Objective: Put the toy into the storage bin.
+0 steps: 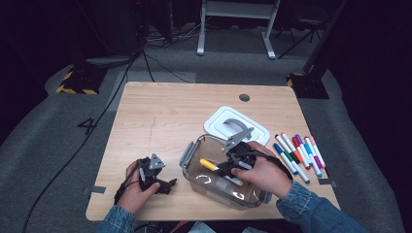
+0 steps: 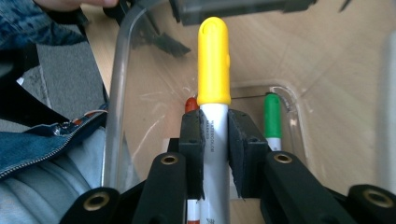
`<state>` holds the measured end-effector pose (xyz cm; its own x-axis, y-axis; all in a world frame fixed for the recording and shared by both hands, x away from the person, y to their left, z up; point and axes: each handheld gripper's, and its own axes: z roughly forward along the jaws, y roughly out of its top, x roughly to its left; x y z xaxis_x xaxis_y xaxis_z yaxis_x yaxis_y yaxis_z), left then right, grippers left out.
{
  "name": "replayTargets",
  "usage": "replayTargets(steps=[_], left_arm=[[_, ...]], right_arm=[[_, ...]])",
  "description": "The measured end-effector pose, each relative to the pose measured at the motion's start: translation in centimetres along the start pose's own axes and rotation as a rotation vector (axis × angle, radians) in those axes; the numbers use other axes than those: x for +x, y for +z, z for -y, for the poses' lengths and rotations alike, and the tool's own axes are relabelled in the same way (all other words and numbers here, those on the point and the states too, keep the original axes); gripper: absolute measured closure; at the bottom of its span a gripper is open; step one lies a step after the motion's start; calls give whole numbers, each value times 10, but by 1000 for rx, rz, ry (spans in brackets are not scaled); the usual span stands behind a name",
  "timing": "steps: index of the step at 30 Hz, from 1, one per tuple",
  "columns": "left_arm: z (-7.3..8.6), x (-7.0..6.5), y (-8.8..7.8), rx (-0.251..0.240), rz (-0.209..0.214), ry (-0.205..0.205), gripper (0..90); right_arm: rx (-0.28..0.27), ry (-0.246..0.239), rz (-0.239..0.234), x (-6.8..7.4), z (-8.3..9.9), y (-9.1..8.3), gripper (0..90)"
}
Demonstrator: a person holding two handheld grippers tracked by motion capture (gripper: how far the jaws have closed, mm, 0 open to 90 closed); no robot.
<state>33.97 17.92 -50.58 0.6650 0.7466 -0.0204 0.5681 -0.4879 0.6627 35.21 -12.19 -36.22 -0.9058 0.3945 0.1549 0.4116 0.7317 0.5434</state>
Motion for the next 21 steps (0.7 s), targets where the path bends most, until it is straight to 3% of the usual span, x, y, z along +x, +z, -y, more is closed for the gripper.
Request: replayTargets(steps=[21], left_arm=[[0, 0, 0, 1, -1, 0, 1]], right_arm=[[159, -15, -65, -2, 5, 66, 770]])
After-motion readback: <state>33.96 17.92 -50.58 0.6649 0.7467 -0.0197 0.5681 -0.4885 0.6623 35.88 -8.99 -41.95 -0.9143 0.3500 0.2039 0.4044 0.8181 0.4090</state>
